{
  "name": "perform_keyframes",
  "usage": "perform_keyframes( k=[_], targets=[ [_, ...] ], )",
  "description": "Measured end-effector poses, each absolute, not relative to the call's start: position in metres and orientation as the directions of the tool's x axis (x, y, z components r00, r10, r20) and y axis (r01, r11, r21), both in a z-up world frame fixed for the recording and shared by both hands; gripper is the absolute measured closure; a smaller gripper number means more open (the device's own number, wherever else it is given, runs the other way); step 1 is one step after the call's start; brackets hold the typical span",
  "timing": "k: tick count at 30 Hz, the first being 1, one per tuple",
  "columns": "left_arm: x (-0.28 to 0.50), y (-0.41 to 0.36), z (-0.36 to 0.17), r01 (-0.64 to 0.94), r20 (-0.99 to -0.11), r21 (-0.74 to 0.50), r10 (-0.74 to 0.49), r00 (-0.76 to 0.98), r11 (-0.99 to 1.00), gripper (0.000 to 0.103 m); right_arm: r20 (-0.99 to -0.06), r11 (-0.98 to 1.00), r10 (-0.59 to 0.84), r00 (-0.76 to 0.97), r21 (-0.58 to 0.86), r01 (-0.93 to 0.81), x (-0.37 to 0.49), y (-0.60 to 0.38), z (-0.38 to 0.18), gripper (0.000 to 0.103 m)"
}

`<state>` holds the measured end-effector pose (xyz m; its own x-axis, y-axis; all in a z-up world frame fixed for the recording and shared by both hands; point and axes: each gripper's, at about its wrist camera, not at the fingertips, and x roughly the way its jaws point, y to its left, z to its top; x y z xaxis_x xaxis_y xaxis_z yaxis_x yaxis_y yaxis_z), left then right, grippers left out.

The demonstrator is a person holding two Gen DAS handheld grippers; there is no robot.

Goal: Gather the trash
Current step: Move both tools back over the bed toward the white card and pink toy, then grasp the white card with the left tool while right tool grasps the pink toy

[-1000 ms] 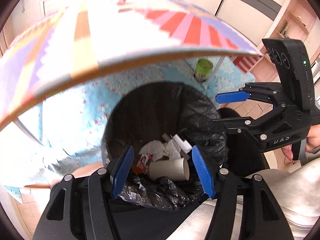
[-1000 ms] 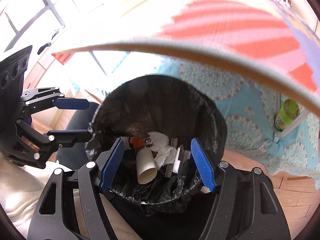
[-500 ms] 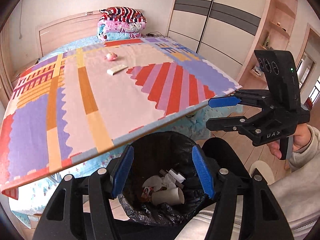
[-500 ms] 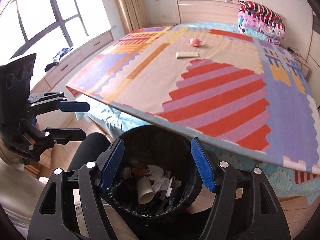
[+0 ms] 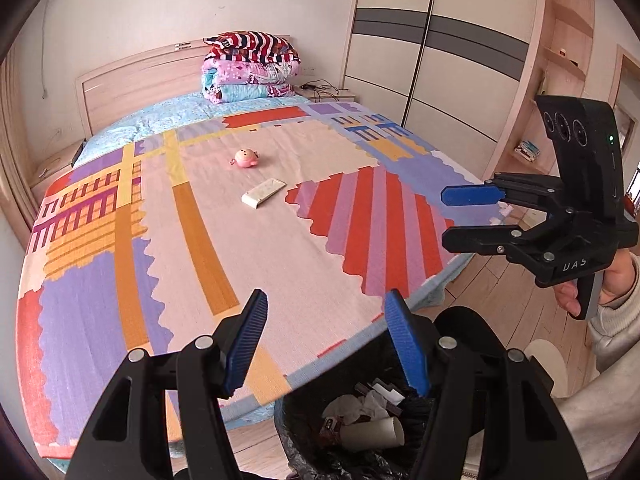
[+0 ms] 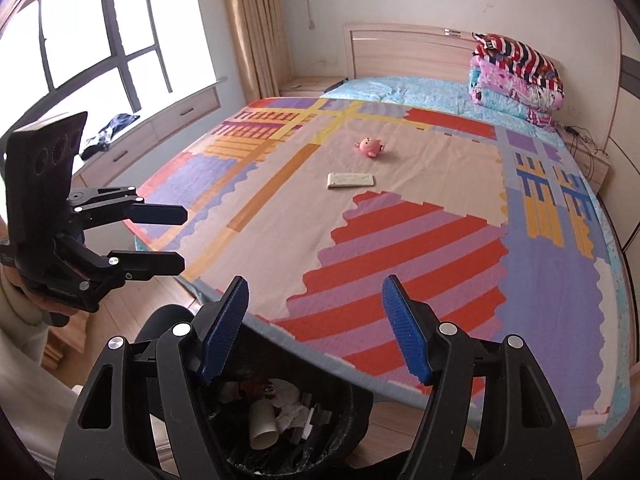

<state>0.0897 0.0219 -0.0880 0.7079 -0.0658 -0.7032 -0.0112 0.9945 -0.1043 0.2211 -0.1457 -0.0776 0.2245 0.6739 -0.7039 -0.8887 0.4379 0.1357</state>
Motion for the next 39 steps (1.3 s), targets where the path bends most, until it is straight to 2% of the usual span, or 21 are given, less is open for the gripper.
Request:
perform_keyframes(
  k=[7,15,26,32,35,39],
  targets=[
    [0.122,0.045,-0.099,-0.023,-0.718,-0.096,-0.054,0.693,0.995,0.045,-0.688,0.434,0.688,0.232,0.133,-0.891,0.244,-0.125,-0.069,0.034],
    [0.162,0.076,-0.108,-0.018,-0.718,-0.128,-0.08,0.692,0.992,0.045,-0.673,0.449,0.673,0.308,0.041,-0.893,0.265,-0.091,-0.059,0.034],
    [0.221,0.099,-0.118,0.008,-0.734,-0.12,-0.094,0.672,0.993,0.045,-0.672,0.453,0.688,0.272,0.105,-0.885,0.316,-0.052,-0.07,0.034],
    [0.242,0.101,-0.129,0.01,-0.744,-0.105,-0.085,0.662,0.994,0.045,-0.687,0.457,0.67,0.28,0.085,-0.886,0.334,-0.034,-0.08,0.034],
    [0.249,0.1,-0.134,0.022,-0.749,-0.1,-0.09,0.657,0.995,0.052,-0.689,0.442,0.673,0.268,0.084,-0.893,0.34,-0.025,-0.083,0.034],
    [0.257,0.099,-0.138,0.002,-0.762,-0.044,-0.035,0.647,0.999,0.063,-0.7,0.439,0.667,0.256,0.091,-0.894,0.351,-0.014,-0.089,0.034]
  ],
)
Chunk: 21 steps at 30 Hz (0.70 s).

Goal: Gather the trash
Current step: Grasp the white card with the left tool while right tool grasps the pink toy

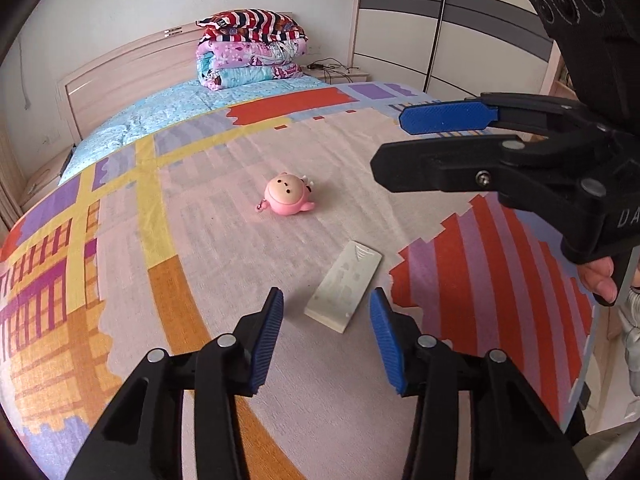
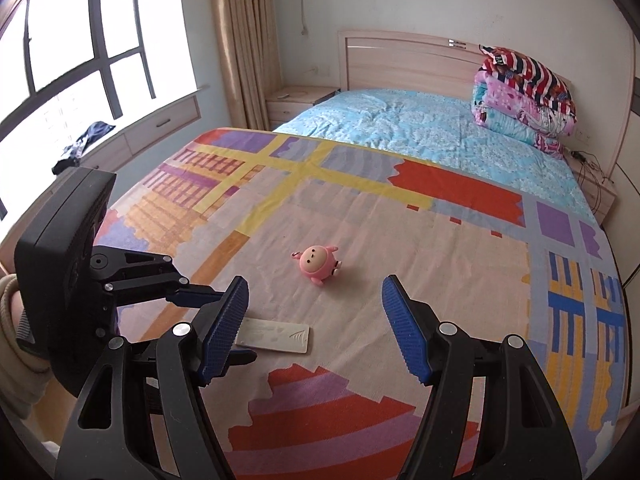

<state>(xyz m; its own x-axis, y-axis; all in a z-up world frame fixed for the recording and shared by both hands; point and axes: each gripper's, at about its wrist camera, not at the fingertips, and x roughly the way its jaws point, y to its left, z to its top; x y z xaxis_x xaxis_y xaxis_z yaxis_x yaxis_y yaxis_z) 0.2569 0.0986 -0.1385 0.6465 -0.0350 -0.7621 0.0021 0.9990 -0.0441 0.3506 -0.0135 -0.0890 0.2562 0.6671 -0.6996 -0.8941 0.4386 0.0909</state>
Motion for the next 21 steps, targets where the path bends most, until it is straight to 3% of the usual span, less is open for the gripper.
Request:
perform_keyframes(
  k=[14,18,21],
  targets=[
    [0.262,0.104,-0.139,0.055,-0.757,-0.071,-0.089,0.647,0.996,0.08,-0.731,0.398,0.658,0.18,0.135,-0.907,0.374,0.018,-0.112,0.034],
    [0.254,0.105,-0.131,0.048,-0.744,-0.078,-0.09,0.662,0.996,0.095,-0.737,0.386,0.656,0.162,0.144,-0.911,0.374,0.024,-0.116,0.034],
    [0.248,0.107,-0.128,0.042,-0.743,-0.073,-0.083,0.664,0.996,0.097,-0.745,0.387,0.644,0.174,0.121,-0.914,0.372,0.028,-0.117,0.034]
  ],
)
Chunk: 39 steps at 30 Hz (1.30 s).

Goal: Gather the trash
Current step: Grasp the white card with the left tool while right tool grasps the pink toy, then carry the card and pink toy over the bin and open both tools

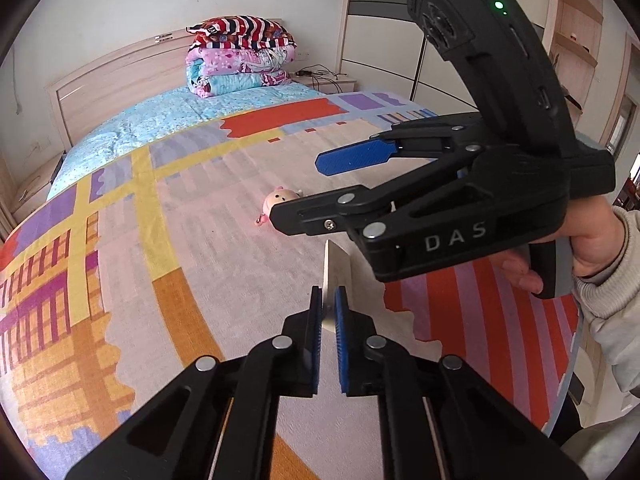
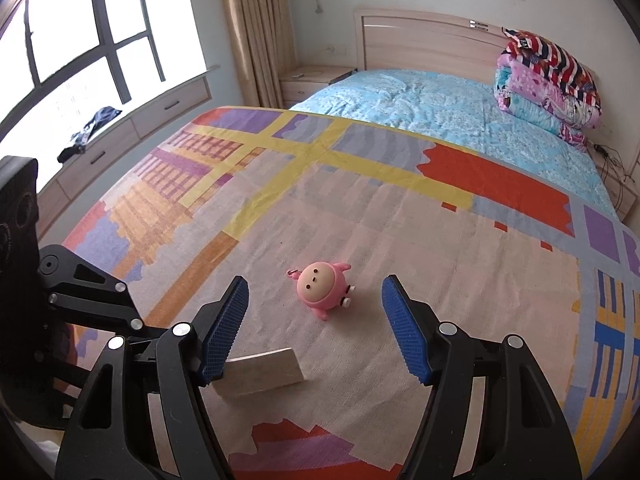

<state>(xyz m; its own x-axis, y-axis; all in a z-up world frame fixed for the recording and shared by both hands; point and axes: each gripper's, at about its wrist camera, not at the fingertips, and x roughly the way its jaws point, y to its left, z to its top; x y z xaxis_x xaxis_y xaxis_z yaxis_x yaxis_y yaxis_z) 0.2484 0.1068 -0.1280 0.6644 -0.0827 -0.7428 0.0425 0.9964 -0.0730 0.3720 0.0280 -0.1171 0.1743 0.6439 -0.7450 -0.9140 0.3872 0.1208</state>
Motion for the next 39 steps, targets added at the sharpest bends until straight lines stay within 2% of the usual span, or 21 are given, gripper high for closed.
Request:
perform_keyframes(
  k=[6,8,12,17,19,22,29,31,33,35,37,39],
  targets=[
    [0.247,0.109,-0.13,0.024,-0.753,-0.094,-0.086,0.653,0.995,0.095,-0.749,0.398,0.64,0.173,0.13,-0.908,0.376,0.028,-0.122,0.034],
    [0.248,0.107,-0.132,0.019,-0.765,-0.094,-0.085,0.639,0.995,0.092,-0.753,0.405,0.634,0.175,0.131,-0.905,0.379,0.027,-0.124,0.034],
    [0.247,0.104,-0.133,0.008,-0.756,-0.091,-0.075,0.65,0.996,0.048,-0.751,0.403,0.639,0.166,0.143,-0.904,0.381,0.026,-0.124,0.034],
    [0.246,0.099,-0.134,0.033,-0.751,-0.079,-0.082,0.655,0.996,0.049,-0.75,0.391,0.643,0.155,0.148,-0.909,0.38,0.028,-0.125,0.034],
    [0.25,0.099,-0.138,0.017,-0.766,-0.062,-0.059,0.64,0.998,0.064,-0.754,0.389,0.639,0.154,0.143,-0.91,0.379,0.03,-0.127,0.034],
    [0.251,0.097,-0.138,0.006,-0.776,-0.017,-0.017,0.631,1.0,0.08,-0.755,0.39,0.638,0.154,0.145,-0.909,0.379,0.032,-0.13,0.034],
    [0.248,0.094,-0.133,0.016,-0.778,-0.004,-0.013,0.628,1.0,0.081,-0.751,0.381,0.645,0.14,0.158,-0.911,0.376,0.036,-0.131,0.035],
    [0.241,0.095,-0.13,0.009,-0.775,0.004,-0.003,0.633,1.0,0.081,-0.756,0.385,0.643,0.123,0.18,-0.905,0.377,0.038,-0.134,0.041],
    [0.235,0.097,-0.129,0.001,-0.771,0.008,0.006,0.637,1.0,0.081,-0.761,0.387,0.638,0.117,0.185,-0.903,0.378,0.039,-0.136,0.055],
    [0.227,0.098,-0.127,-0.004,-0.77,0.017,0.016,0.638,1.0,0.081,-0.763,0.396,0.635,0.117,0.192,-0.898,0.38,0.038,-0.138,0.059],
    [0.217,0.099,-0.124,-0.005,-0.767,0.021,0.019,0.641,1.0,0.081,-0.765,0.404,0.631,0.126,0.186,-0.896,0.38,0.038,-0.138,0.073],
    [0.208,0.101,-0.121,-0.01,-0.765,0.022,0.024,0.644,1.0,0.081,-0.765,0.404,0.633,0.118,0.196,-0.894,0.38,0.038,-0.138,0.075]
  ],
)
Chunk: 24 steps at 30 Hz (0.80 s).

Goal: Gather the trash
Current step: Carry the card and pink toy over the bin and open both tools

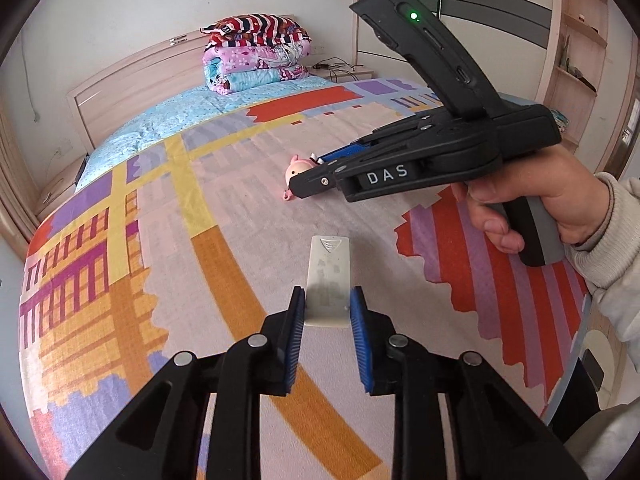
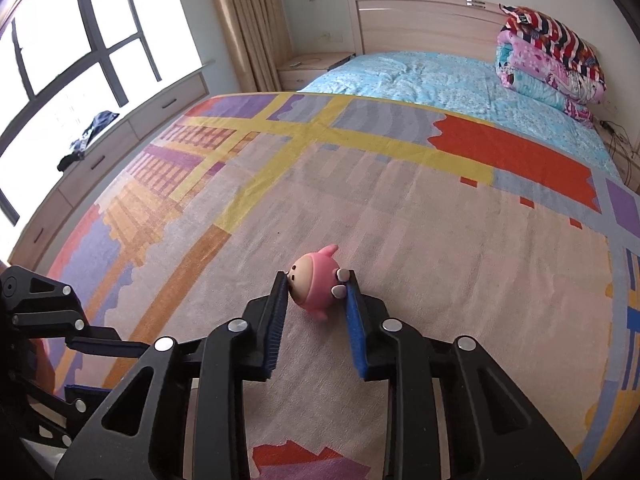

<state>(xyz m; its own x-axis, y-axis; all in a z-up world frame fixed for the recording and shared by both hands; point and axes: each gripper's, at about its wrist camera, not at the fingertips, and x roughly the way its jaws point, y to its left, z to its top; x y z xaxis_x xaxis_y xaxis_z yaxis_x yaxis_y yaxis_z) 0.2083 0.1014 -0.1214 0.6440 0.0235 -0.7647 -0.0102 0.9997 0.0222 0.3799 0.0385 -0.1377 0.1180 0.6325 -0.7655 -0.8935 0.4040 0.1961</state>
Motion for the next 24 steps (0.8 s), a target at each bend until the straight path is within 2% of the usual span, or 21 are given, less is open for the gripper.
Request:
perform_keyframes(
  k=[24],
  targets=[
    [0.144,0.071,-0.079,-0.017,-0.715,0.029,0.032,0.698,0.999,0.081,-0.707,0.358,0.694,0.137,0.173,-0.917,0.306,-0.04,-0.081,0.076]
  ],
)
